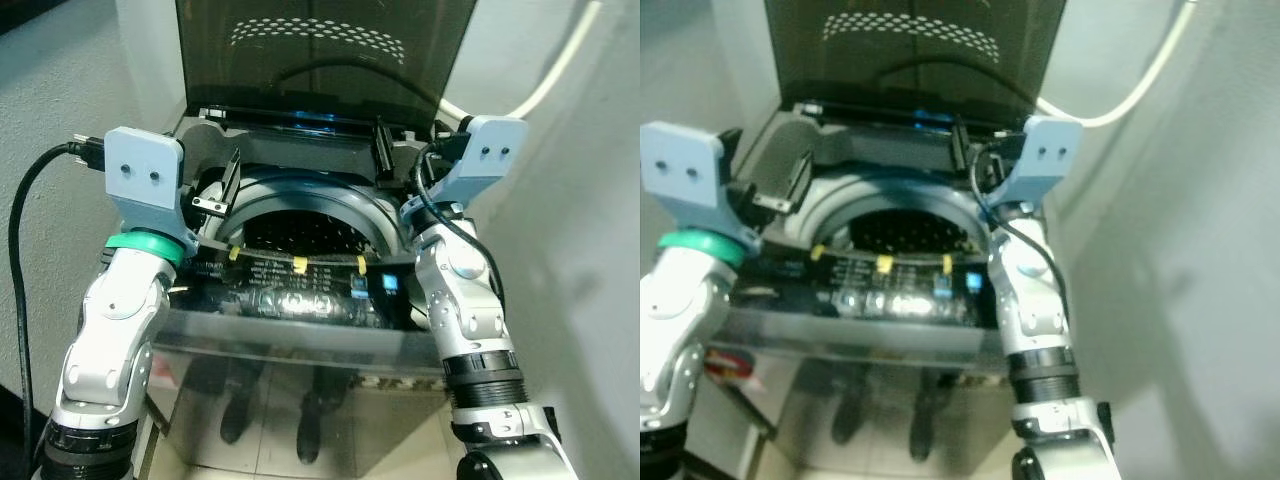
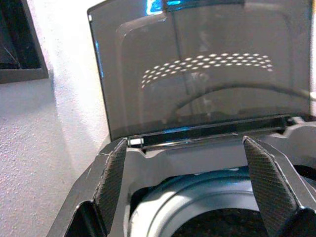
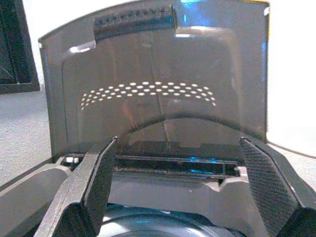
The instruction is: Clothes washing
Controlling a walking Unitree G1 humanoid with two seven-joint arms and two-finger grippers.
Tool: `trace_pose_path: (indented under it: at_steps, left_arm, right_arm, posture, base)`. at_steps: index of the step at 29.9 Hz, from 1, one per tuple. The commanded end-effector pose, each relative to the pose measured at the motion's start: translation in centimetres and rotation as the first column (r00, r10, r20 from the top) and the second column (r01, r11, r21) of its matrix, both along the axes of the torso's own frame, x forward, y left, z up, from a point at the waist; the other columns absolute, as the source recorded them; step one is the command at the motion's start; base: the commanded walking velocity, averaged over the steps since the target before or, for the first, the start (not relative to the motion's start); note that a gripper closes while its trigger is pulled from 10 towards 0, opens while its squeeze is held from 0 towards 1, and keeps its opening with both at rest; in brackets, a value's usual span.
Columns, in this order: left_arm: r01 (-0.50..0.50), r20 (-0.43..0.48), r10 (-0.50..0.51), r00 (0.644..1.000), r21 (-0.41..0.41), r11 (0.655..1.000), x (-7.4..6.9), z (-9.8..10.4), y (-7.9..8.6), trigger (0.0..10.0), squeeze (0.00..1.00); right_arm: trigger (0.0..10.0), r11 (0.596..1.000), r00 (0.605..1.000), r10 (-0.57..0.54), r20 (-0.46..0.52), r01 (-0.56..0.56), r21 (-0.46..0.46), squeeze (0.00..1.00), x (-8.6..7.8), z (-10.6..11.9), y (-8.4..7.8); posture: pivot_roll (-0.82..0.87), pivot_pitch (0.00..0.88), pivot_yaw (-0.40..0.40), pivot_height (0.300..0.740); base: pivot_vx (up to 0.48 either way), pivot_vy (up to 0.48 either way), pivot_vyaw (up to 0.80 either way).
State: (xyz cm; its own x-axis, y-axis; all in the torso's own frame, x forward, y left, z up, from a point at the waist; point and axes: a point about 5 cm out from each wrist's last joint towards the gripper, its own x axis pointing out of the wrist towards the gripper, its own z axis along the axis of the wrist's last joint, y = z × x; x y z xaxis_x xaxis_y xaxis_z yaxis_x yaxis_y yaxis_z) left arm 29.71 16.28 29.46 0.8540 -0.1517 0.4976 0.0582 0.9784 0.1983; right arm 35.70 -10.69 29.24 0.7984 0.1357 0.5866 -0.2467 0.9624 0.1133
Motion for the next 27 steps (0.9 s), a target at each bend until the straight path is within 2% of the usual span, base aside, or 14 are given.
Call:
trace_pose_path:
  at_steps: [1,16,27]
  left_arm:
    - [-0.003,-0.017,0.003,1.000,0.000,1.000,0.17,-0.51,-0.01,10.0,0.00]
    - [-0.003,-0.017,0.003,1.000,0.000,1.000,0.26,-0.49,0.02,10.0,0.00]
    - [-0.003,-0.018,0.003,1.000,0.001,1.000,0.29,-0.58,0.01,10.0,0.00]
  right_arm:
    - [10.0,1.000,1.000,-0.007,0.005,0.007,-0.002,0.00,-0.11,-0.19,-0.18]
    - [10.0,1.000,1.000,-0.009,0.000,0.009,-0.014,0.00,-0.13,-0.38,-0.20]
    - [10.0,0.997,1.000,-0.016,-0.001,0.016,-0.071,0.00,-0.11,-0.70,0.12]
  posture:
    - [0.13,0.060,-0.045,0.740]
    - [0.13,0.066,-0.042,0.740]
    - [0.13,0.066,-0.041,0.740]
  base:
    - [-0.319,0.000,0.00]
    - [-0.322,0.000,0.00]
    - [-0.323,0.000,0.00]
